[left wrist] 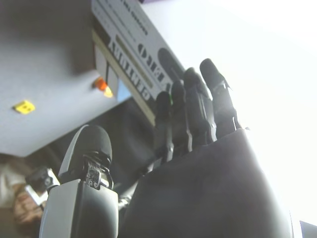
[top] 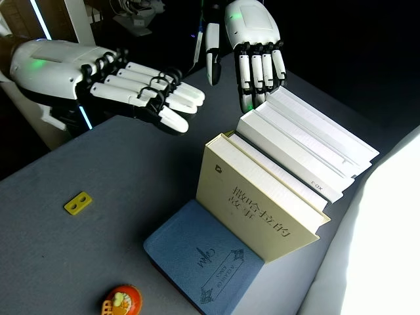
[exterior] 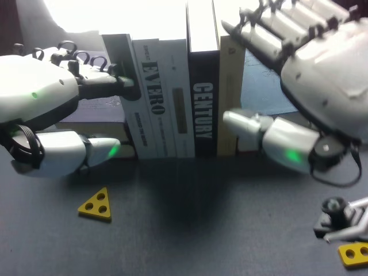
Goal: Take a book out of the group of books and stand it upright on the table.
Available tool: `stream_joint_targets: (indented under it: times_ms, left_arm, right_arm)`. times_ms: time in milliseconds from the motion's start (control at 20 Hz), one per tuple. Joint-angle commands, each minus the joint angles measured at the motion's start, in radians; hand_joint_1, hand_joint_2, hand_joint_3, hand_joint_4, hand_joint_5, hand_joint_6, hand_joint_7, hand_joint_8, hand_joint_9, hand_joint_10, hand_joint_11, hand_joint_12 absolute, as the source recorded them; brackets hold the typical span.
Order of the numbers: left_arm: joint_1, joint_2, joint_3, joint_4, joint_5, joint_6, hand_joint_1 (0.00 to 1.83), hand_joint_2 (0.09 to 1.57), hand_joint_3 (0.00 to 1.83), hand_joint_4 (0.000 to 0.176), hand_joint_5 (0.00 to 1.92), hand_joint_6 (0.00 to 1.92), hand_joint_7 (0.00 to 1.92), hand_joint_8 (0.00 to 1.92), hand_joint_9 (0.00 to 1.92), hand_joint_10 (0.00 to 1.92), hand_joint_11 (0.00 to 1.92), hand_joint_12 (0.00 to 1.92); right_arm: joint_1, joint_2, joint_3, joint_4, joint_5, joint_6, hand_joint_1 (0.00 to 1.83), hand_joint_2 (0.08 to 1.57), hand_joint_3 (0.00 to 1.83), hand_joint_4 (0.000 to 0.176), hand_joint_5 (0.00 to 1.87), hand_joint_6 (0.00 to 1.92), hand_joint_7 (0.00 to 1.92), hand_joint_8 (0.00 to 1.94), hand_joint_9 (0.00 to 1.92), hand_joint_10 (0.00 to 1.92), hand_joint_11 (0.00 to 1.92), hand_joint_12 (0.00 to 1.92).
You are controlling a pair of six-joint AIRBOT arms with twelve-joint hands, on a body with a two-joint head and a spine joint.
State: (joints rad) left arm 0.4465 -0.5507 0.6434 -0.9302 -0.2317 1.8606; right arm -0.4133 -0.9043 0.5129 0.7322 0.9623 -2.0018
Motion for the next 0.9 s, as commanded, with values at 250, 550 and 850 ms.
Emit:
stream_joint_targets:
  times_ms: [250,550,850]
  left_arm:
    - [-0.018,0.01,0.052,-0.014,0.074,0.065,0.34,1.34,0.0,0.008,0.25,0.0,0.22,0.0,0.22,0.0,0.0,0.66]
    - [-0.032,0.011,0.109,-0.019,0.192,0.08,0.28,1.37,0.01,0.013,0.13,0.0,0.14,0.0,0.13,0.0,0.0,0.51]
    - [-0.037,0.005,0.161,-0.019,0.288,0.028,0.31,1.37,0.0,0.003,0.16,0.0,0.17,0.0,0.14,0.0,0.0,0.54]
  right_arm:
    - [0.069,-0.066,0.038,-0.05,0.088,0.011,0.19,1.2,0.0,0.0,0.05,0.0,0.0,0.0,0.0,0.0,0.0,0.28]
    - [0.164,-0.118,0.112,0.054,0.011,0.009,0.62,1.11,0.0,0.0,0.0,0.0,0.0,0.0,0.0,0.0,0.0,0.17]
    - [0.171,-0.167,0.161,0.112,-0.004,-0.034,0.58,1.11,0.0,0.002,0.05,0.01,0.0,0.0,0.02,0.01,0.0,0.27]
